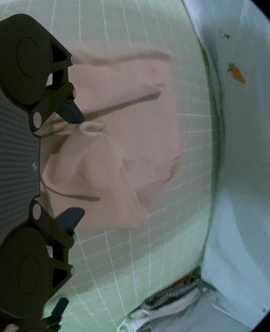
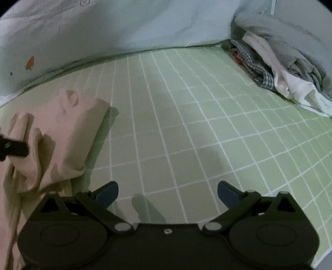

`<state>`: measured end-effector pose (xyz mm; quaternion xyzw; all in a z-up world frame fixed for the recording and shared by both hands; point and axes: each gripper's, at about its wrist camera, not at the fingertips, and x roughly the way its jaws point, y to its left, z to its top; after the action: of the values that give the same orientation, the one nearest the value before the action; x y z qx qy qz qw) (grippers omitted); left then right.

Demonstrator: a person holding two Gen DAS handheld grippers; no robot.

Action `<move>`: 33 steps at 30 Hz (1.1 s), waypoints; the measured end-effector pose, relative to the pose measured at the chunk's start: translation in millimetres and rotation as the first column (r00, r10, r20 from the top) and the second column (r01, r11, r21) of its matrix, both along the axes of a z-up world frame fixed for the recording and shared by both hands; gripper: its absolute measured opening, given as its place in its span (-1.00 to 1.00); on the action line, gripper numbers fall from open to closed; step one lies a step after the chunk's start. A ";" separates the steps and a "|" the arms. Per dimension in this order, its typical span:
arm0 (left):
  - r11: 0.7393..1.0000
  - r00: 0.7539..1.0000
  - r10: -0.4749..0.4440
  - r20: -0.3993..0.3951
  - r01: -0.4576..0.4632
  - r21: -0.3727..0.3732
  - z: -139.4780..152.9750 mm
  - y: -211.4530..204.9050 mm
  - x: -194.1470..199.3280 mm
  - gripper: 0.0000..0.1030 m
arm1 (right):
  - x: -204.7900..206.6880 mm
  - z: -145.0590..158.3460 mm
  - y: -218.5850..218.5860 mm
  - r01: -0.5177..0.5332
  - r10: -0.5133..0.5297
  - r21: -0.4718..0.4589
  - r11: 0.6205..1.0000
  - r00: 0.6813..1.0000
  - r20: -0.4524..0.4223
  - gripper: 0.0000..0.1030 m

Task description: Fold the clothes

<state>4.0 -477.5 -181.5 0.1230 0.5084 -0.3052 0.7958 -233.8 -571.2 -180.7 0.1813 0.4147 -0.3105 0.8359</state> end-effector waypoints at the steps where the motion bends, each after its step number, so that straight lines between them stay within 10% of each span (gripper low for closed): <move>1: 1.000 1.000 0.003 -0.006 -0.003 0.008 -5.1 -2.2 3.0 0.69 | -1.0 -1.1 0.8 -0.002 0.002 0.005 1.000 1.000 -0.007 1.00; 5: 0.999 1.000 -0.011 -0.023 0.012 0.042 -24.0 -10.0 11.1 0.32 | -4.2 -7.9 3.2 -0.010 0.010 0.017 1.000 0.999 -0.035 1.00; 9: 0.998 1.000 -0.013 0.020 0.012 0.062 -22.4 -8.5 8.7 -0.71 | -7.1 -12.6 6.2 -0.008 0.009 0.023 1.000 0.998 -0.064 1.00; 21: 0.977 0.966 0.185 0.180 -0.161 -0.143 70.3 75.5 44.2 -0.80 | 16.8 -4.3 24.6 -0.051 0.050 -0.022 0.998 0.997 -0.066 1.00; 29: 0.894 0.835 0.444 0.324 -0.393 -0.214 117.6 178.2 89.9 -0.81 | 38.0 3.2 54.4 -0.117 0.112 -0.060 0.991 0.991 -0.077 1.00; 33: 0.784 0.717 0.618 0.322 -0.591 -0.189 117.0 232.8 109.9 -0.61 | 42.4 7.9 66.8 -0.138 0.131 -0.085 0.987 0.988 -0.078 1.00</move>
<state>113.9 -244.7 -64.5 -0.0239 0.3513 -0.0183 0.9358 -191.4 -504.5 -172.9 0.1036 0.4413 -0.2780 0.8469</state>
